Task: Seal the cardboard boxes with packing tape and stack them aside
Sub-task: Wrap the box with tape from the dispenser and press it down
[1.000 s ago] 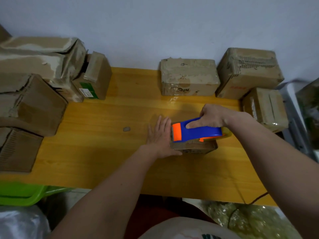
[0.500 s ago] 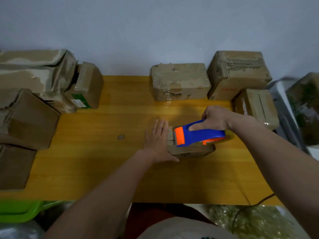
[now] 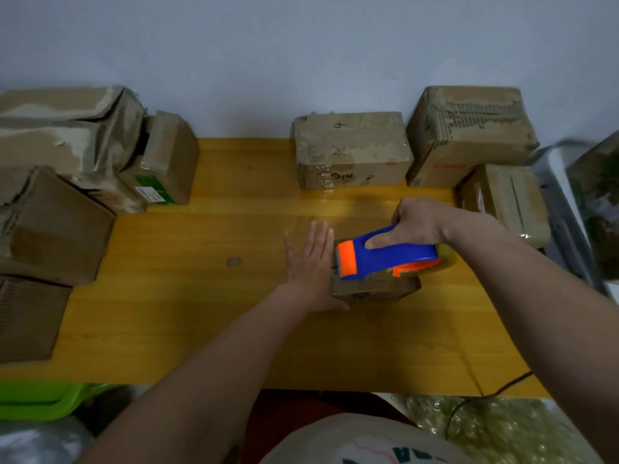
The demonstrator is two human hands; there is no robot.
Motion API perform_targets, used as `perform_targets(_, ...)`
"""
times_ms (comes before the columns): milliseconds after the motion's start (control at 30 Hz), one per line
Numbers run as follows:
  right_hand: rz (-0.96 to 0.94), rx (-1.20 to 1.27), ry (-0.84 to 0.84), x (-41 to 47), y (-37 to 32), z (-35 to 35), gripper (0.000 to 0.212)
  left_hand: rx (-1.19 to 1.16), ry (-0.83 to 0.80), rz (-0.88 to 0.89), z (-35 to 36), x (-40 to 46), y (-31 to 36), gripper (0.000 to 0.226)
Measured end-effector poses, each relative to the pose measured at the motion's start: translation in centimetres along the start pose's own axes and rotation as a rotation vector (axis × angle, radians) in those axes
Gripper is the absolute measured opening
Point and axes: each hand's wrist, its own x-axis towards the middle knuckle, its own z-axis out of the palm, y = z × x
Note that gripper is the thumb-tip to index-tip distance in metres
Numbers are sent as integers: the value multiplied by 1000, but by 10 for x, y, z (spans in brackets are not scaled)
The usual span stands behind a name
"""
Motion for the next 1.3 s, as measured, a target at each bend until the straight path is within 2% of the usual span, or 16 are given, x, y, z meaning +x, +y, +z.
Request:
perform_targets(200,24,0,-27,-14,32,-8,57,6,-33,-37,-5,-2,0,146)
perform_targets(333,45,32,49,-21,65,-17,55,42,-55,-24,-6,-4,-7,146)
perform_targets(467,61,44,54,-14,69,-6,55,68,-44,15,-7,-2,-7,141)
perform_targets(633,71,178,71,-14,72,6,54,157,-10,57,-15,-4,-28,128)
perform_targets(833,36,339,66,-6,63,27,56,278,-56,29,-22,-2,-38,134)
perform_targets(1000,23,333,73,-6,65,28,55,139,38,216,-11,7,-8,146)
perform_targets(1167,22,369,81,-6,66,30,53,3,117,201,3,14,-9,131)
perform_targets(1300,22,432,41,-9,73,31,48,-18,135,205,6,16,-10,128)
